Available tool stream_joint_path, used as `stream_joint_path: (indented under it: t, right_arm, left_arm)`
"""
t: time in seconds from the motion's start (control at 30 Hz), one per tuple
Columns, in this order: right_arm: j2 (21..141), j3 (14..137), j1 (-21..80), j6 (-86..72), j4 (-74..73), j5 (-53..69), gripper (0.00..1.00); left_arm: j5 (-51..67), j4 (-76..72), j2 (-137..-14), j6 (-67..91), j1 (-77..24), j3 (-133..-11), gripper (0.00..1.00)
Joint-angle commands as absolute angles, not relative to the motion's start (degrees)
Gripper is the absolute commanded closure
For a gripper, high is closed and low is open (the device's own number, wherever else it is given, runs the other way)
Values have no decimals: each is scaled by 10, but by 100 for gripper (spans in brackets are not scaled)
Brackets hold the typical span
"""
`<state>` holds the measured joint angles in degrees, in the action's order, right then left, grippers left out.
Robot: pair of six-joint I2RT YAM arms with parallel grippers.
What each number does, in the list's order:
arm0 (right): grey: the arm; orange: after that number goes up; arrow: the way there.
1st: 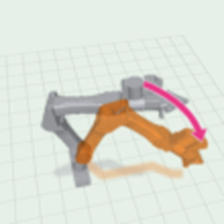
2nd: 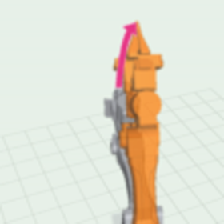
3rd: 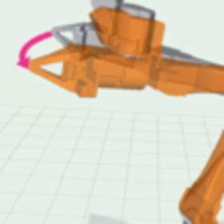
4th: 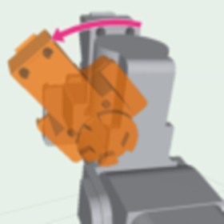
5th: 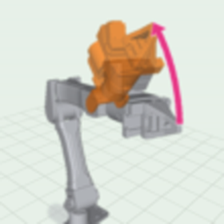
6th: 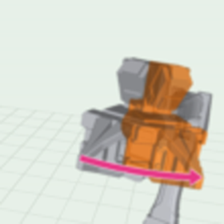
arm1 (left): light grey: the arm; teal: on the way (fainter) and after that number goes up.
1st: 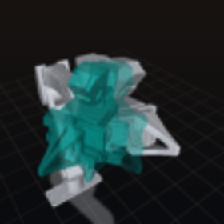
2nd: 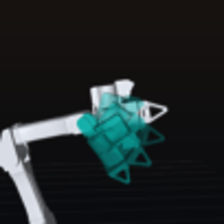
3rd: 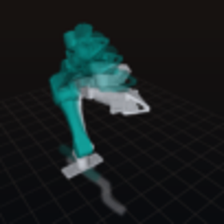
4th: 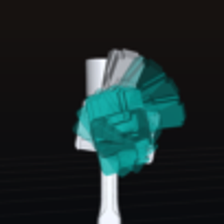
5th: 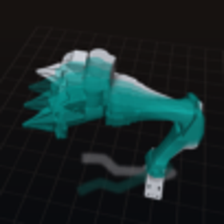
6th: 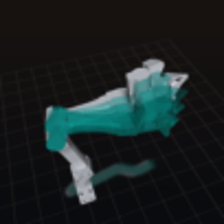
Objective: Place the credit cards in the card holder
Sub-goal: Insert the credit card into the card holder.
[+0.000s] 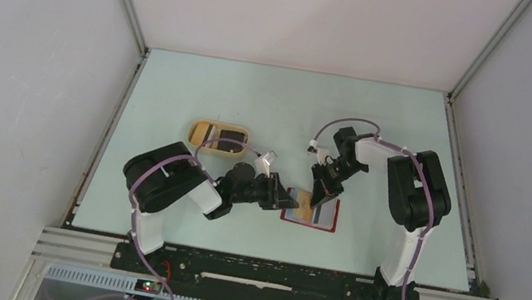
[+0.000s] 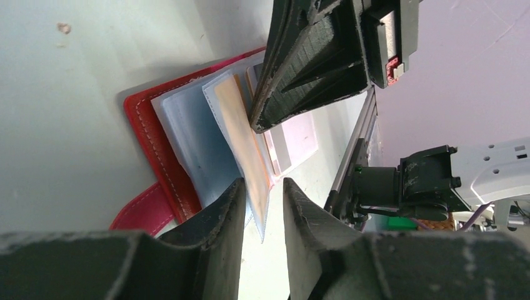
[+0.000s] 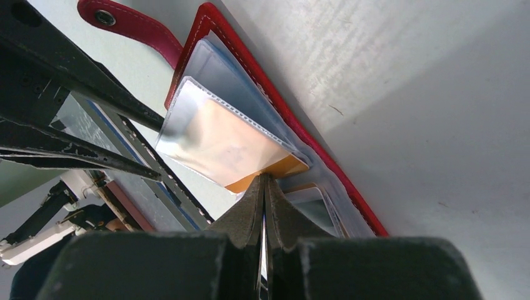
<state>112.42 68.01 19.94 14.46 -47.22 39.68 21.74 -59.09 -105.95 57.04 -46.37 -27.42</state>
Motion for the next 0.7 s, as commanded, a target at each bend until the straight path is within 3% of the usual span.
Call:
stream_joint_path:
  t: [0.0, 0.67]
  right_arm:
    - [1120, 687, 179, 164, -468, 392, 92]
    - [1054, 692, 118, 222, -505, 484, 90]
  left_arm:
    - [238, -636, -1073, 580, -473, -306, 67]
    - [259, -631, -1093, 580, -479, -347, 66]
